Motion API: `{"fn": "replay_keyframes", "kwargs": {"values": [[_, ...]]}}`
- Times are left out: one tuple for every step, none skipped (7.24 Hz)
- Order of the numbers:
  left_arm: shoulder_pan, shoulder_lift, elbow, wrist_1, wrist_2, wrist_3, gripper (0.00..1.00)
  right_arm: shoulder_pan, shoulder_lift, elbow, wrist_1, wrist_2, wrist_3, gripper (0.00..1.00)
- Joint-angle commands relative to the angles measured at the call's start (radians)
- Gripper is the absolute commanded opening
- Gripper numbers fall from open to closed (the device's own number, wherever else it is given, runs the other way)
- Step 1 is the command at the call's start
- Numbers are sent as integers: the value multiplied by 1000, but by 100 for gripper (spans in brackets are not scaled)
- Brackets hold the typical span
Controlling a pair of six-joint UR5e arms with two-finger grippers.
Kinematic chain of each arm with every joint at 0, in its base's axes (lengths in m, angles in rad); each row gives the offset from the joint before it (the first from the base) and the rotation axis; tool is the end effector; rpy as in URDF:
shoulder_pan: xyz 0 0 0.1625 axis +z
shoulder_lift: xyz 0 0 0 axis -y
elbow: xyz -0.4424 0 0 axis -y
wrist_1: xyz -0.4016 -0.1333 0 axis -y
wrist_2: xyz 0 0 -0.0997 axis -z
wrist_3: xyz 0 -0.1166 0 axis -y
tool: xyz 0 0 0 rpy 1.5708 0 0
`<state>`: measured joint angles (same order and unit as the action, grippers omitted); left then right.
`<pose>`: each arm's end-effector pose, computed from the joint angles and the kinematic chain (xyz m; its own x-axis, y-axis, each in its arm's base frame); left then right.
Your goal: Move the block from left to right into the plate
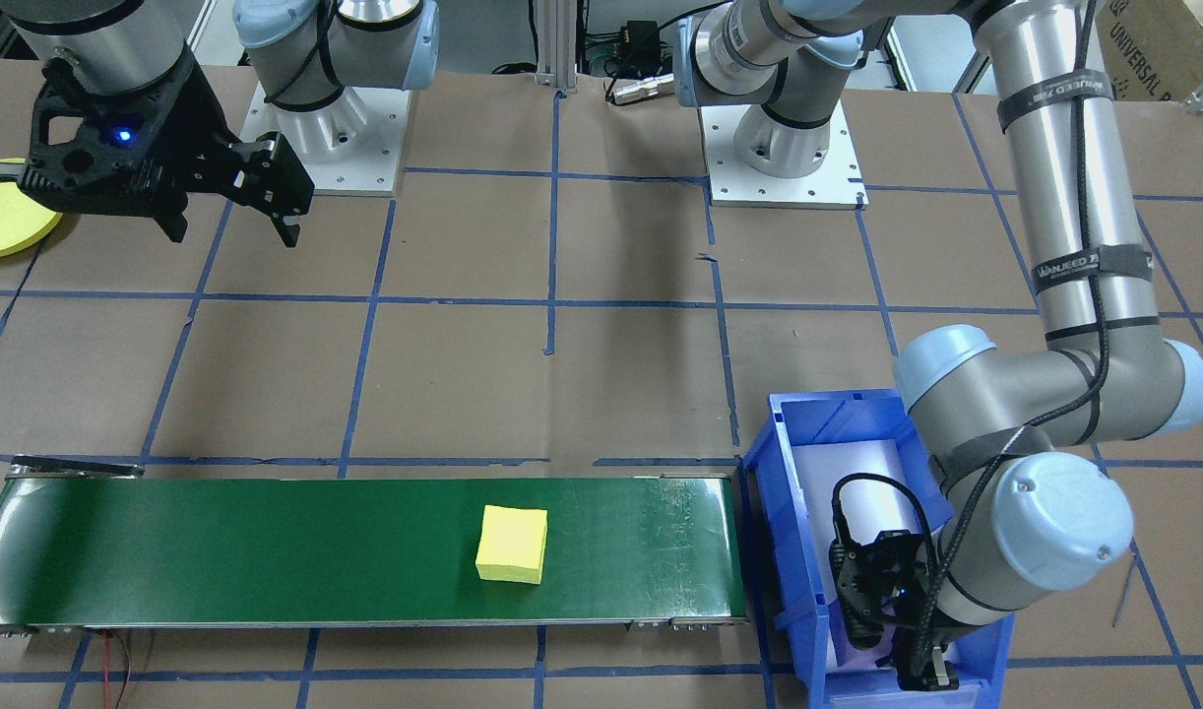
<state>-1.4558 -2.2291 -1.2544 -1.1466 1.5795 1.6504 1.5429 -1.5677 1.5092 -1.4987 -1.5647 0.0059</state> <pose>-0.0444 -0.7681 0.2698 -0.0350 0.9961 -0.0812 0.9992 0.0364 0.0152 0.1200 -0.5039 0.5104 -0.9994 0.0339 -0.0060 0.0338 0.9993 0.0136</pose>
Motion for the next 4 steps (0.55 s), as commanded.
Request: {"fn": "replay_keyframes", "kwargs": {"values": [[0,176,3,-208,2,-6,27,0,0,0,0,0,0,100],[-1,198,0,-229,2,-9,27,0,2,0,0,0,0,100],[-12,198,-5,-229,-7,-11,27,0,0,0,0,0,0,100],[-87,189,-5,-216,-3,-18,28,0,0,0,0,0,0,100]]}}
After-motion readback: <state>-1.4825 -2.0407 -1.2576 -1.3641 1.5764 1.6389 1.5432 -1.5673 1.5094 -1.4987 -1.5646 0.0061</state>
